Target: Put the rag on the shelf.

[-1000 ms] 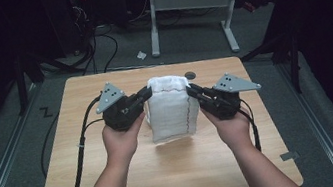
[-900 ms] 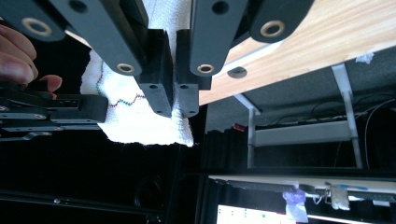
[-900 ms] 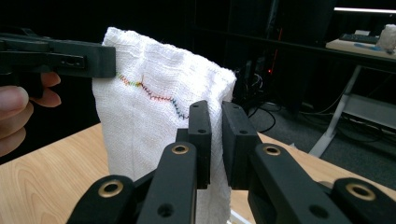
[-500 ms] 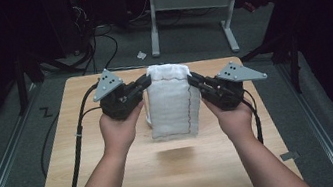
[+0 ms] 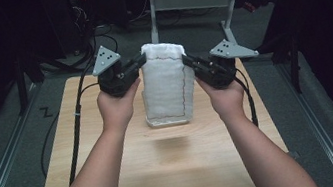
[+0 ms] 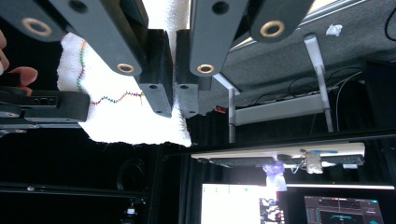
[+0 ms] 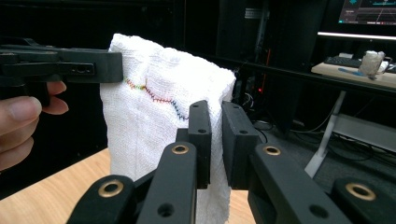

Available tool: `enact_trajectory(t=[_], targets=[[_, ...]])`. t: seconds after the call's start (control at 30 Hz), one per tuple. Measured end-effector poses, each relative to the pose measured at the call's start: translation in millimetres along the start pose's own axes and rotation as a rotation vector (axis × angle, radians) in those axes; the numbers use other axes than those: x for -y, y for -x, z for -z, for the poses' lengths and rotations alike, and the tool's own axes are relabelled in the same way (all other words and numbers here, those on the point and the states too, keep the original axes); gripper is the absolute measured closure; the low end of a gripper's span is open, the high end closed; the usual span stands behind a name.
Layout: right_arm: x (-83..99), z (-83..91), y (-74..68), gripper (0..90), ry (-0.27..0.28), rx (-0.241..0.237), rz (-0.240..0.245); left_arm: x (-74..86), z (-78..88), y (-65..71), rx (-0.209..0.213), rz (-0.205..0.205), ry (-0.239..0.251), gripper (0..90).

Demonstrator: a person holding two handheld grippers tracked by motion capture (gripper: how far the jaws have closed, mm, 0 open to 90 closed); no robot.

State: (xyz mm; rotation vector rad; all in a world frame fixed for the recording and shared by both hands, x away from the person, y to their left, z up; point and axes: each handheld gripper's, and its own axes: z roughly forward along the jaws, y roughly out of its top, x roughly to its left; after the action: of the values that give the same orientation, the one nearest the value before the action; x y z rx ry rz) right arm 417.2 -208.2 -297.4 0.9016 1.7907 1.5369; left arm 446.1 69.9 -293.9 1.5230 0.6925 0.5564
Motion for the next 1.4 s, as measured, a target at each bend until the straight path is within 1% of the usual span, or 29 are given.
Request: enact_trajectory(t=[0.03,0.1,0.13,0.17,0.2,0.23,0.3,0.33,0.4,0.47,0.5,0.53,0.57,0.63,0.7,0.73,0.8,0.9,0.93,0.97,1.0,1.03,1.07,1.1,1.13,1.17,1.2,1.33,1.4], targets=[[0.0,0.0,0.0,83.3,0.000,0.000,0.000,0.0,0.0,0.0,0.000,0.000,0.000,86.4],[-0.9,-6.3,3.7,83.3,-0.003,0.000,-0.001,-0.1,-5.8,-6.3,-0.002,0.013,-0.005,86.4],[-1.2,-13.4,7.6,83.3,-0.009,0.007,0.002,-0.4,-10.7,-9.5,-0.009,0.010,-0.011,86.4],[-1.2,-13.4,7.6,83.3,-0.009,0.007,0.002,-0.4,-10.7,-9.5,-0.009,0.010,-0.011,86.4],[-1.1,-19.2,11.6,83.3,-0.014,0.014,-0.002,-0.7,-16.1,-12.7,-0.012,0.003,-0.018,86.4],[-1.1,-19.2,11.6,83.3,-0.014,0.014,-0.002,-0.7,-16.1,-12.7,-0.012,0.003,-0.018,86.4],[-1.1,-23.9,16.7,83.3,-0.019,0.012,-0.017,-0.9,-20.7,-15.1,-0.018,-0.003,-0.019,86.3],[-0.8,-28.5,21.8,83.3,-0.021,0.010,-0.024,-1.0,-26.5,-17.5,-0.025,-0.015,-0.029,86.2],[-1.0,-32.8,25.4,83.3,-0.029,0.015,-0.028,-0.8,-32.6,-19.7,-0.039,-0.035,-0.035,86.3],[-1.5,-35.4,27.2,83.3,-0.031,0.019,-0.026,-1.0,-36.3,-21.9,-0.044,-0.043,-0.035,86.3],[-1.8,-41.1,31.9,83.3,-0.028,0.021,-0.031,-0.7,-39.2,-24.3,-0.046,-0.045,-0.030,86.1],[-1.5,-44.4,34.1,83.2,-0.032,0.024,-0.032,0.2,-42.4,-27.1,-0.047,-0.038,-0.026,86.0],[-1.3,-46.7,35.8,83.3,-0.037,0.026,-0.035,2.9,-48.8,-33.0,-0.049,-0.017,-0.033,86.0],[0.6,-53.3,39.9,83.3,-0.042,0.025,-0.042,7.8,-55.5,-38.7,-0.061,-0.008,-0.045,86.0],[2.7,-59.9,42.5,83.2,-0.049,0.029,-0.036,12.7,-61.8,-43.9,-0.074,0.001,-0.053,86.0],[3.6,-63.1,44.0,83.2,-0.056,0.029,-0.036,12.7,-61.8,-43.9,-0.074,0.001,-0.053,86.0],[6.4,-69.1,48.0,83.2,-0.064,0.027,-0.044,19.6,-70.6,-51.1,-0.085,0.032,-0.063,85.8],[9.5,-72.5,51.0,83.2,-0.072,0.024,-0.052,24.2,-75.7,-52.0,-0.096,0.026,-0.076,85.8],[14.1,-76.5,54.4,83.2,-0.090,0.032,-0.059,27.5,-78.7,-53.1,-0.096,0.032,-0.089,85.8],[14.1,-76.5,54.4,83.2,-0.090,0.032,-0.059,29.7,-80.3,-53.7,-0.097,0.034,-0.095,85.8],[17.7,-81.0,59.3,83.1,-0.108,0.032,-0.065,35.6,-83.9,-55.5,-0.096,0.036,-0.108,85.8],[17.7,-81.0,59.3,83.1,-0.108,0.032,-0.065,35.6,-83.9,-55.5,-0.096,0.036,-0.108,85.8],[21.5,-87.0,64.4,83.1,-0.135,0.033,-0.068,38.9,-86.4,-56.7,-0.099,0.037,-0.124,85.8],[21.5,-87.0,64.4,83.1,-0.135,0.033,-0.068,40.6,-87.8,-57.3,-0.101,0.037,-0.132,85.8],[25.3,-93.5,68.1,83.1,-0.159,0.035,-0.071,43.3,-89.7,-58.5,-0.105,0.039,-0.145,85.8],[25.3,-93.5,68.1,83.1,-0.159,0.035,-0.071,45.3,-91.0,-59.7,-0.108,0.039,-0.155,85.8],[28.8,-99.7,70.6,83.0,-0.184,0.037,-0.069,48.6,-92.7,-61.7,-0.113,0.043,-0.168,85.8],[32.5,-108.8,72.1,82.9,-0.211,0.035,-0.068,54.6,-94.8,-65.3,-0.122,0.056,-0.187,85.9],[33.7,-110.9,72.4,82.9,-0.220,0.031,-0.071,59.9,-95.9,-68.3,-0.121,0.067,-0.208,85.8]])
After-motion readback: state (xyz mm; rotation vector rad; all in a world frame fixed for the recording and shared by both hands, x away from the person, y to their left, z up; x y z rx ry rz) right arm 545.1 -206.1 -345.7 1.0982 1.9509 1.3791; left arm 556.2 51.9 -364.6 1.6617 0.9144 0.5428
